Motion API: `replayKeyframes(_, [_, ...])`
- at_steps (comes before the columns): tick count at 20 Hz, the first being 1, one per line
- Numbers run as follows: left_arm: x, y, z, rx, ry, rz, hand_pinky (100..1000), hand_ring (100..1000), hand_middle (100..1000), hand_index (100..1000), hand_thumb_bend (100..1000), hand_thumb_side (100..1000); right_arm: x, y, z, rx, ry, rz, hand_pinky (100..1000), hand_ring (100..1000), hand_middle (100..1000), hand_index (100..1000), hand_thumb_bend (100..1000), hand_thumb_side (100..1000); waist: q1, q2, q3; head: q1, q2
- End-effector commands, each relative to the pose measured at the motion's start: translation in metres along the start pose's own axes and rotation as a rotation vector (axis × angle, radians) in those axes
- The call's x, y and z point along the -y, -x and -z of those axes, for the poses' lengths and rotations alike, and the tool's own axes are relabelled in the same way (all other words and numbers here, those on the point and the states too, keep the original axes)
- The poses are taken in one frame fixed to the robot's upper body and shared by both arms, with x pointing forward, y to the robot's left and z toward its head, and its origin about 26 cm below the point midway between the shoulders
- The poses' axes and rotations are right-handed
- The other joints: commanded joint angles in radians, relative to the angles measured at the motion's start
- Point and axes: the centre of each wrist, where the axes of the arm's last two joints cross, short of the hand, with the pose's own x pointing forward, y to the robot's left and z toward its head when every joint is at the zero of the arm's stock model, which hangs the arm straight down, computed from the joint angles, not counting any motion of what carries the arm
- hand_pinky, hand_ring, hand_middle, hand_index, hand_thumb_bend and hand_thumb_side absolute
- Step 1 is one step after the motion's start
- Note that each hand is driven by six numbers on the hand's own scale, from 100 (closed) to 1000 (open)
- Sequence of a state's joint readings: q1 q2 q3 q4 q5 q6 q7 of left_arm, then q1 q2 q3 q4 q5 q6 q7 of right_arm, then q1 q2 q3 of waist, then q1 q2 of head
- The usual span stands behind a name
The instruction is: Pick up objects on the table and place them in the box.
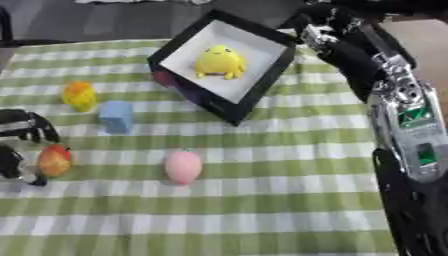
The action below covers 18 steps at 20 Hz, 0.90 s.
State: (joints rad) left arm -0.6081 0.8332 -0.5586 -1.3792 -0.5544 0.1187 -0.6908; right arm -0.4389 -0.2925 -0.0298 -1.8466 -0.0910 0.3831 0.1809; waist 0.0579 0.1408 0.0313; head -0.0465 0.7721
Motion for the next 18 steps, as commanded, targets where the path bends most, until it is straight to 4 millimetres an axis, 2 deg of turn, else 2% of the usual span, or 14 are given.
replayKeyframes(1, [-0.005,0.007,-0.003,-0.025,-0.008,0.006,731,718,703,765,593,201,0.004,-0.007,0.000,0.019,0.002,-0.030,953,729,776,812,223,384,0.010,-0.008,0.001,0.003,-0.002])
replayKeyframes(6, [-0.004,0.005,0.002,-0.007,-0.054,-0.029,700,673,660,705,536,153,0.004,-0.007,0.000,0.016,-0.002,-0.032,953,730,776,812,222,387,0.007,-0.007,0.002,0.003,-0.002])
replayKeyframes(9, [-0.004,0.001,0.004,0.003,-0.092,-0.044,684,649,638,659,459,100,0.004,-0.007,0.000,0.017,-0.003,-0.032,953,730,776,812,222,387,0.006,-0.007,0.002,0.003,-0.002])
replayKeyframes(11, [-0.007,-0.001,0.001,0.020,-0.116,-0.046,670,627,619,629,392,100,0.004,-0.007,0.000,0.017,-0.003,-0.032,953,730,776,813,222,387,0.007,-0.007,0.002,0.002,-0.002])
replayKeyframes(15, [-0.020,-0.009,-0.017,0.074,-0.174,-0.034,642,587,581,569,271,100,0.004,-0.006,0.000,0.016,-0.004,-0.032,954,730,776,813,221,387,0.009,-0.007,0.004,0.001,-0.002])
replayKeyframes(18, [-0.038,-0.019,-0.036,0.124,-0.236,-0.017,637,579,574,551,251,100,0.004,-0.007,0.000,0.016,-0.005,-0.033,953,730,776,813,221,387,0.010,-0.008,0.004,-0.003,-0.002])
